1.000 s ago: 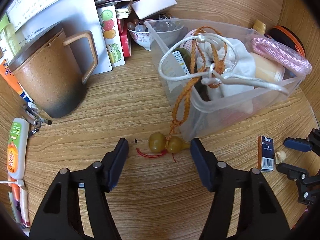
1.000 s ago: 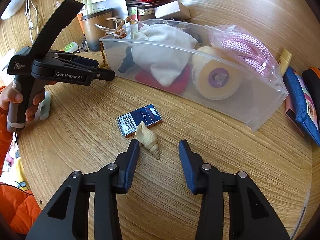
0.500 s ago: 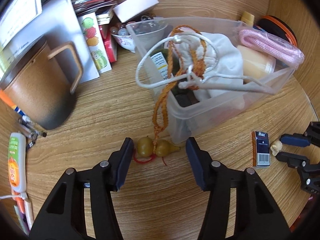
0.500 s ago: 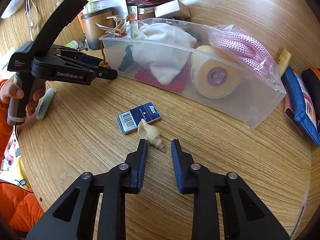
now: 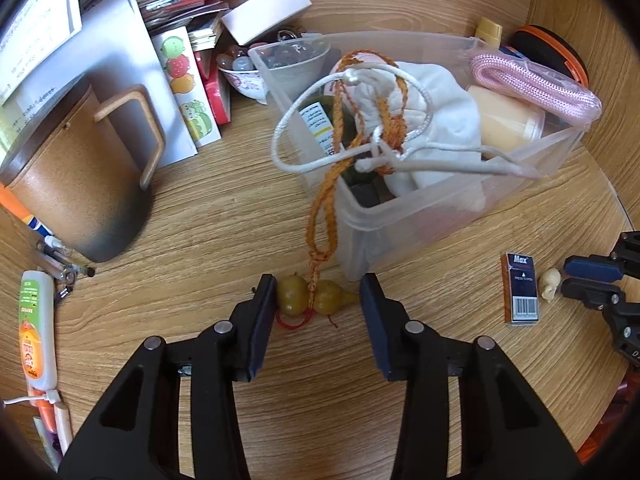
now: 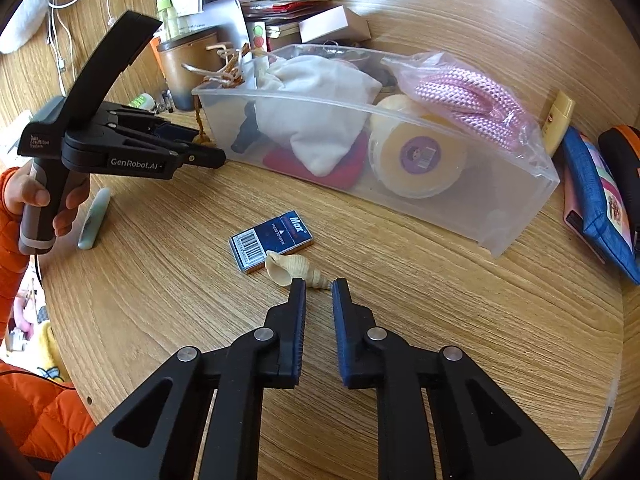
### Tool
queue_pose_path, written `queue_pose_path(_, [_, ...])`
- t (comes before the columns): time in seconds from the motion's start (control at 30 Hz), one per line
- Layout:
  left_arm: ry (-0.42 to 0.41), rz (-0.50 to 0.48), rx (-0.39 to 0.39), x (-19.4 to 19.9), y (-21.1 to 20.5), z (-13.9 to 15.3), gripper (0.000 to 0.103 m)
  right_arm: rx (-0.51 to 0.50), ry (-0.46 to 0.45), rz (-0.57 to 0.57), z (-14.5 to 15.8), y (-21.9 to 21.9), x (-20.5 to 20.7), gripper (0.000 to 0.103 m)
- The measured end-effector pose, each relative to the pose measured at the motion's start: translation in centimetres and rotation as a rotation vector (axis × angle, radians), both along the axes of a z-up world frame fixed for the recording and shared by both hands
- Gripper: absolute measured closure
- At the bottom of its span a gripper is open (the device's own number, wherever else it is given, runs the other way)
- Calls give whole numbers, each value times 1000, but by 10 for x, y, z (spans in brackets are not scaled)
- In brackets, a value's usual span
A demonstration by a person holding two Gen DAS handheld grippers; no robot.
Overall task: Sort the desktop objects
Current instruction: 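Lower the left tool around the gourd charm while the right tool approaches the shell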
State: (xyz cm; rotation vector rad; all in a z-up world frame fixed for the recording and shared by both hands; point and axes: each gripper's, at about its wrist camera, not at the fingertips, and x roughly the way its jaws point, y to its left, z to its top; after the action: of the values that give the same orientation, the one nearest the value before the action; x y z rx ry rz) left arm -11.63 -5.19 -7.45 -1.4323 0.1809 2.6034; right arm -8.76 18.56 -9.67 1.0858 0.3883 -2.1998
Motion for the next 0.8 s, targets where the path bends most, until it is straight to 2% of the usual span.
queue_pose_path(0.2, [29, 14, 29, 8, -5, 12, 61, -3, 1, 4, 1, 0, -1, 91])
queue_pose_path(0.37, [56, 27, 65, 16, -9, 23, 61, 31, 6, 20, 1, -9, 0, 91])
queue_pose_path(0.53, [69, 32, 86, 14, -2, 27, 61, 48, -18, 33, -3, -16, -2, 82])
queue_pose_path(0.57, [70, 33, 93, 4, 10, 26, 61, 52, -20, 33, -4, -18, -3, 81])
queue_pose_path(0.67, [71, 30, 108, 9, 4, 28, 61, 62, -18, 35, -4, -21, -3, 76])
queue_pose_path(0.73, [72, 27, 113, 9, 5, 28, 61, 67, -19, 35, -5, -24, -5, 68])
queue_pose_path(0.8, [73, 25, 118, 11, 3, 28, 61, 71, -12, 39, -4, -26, -6, 65])
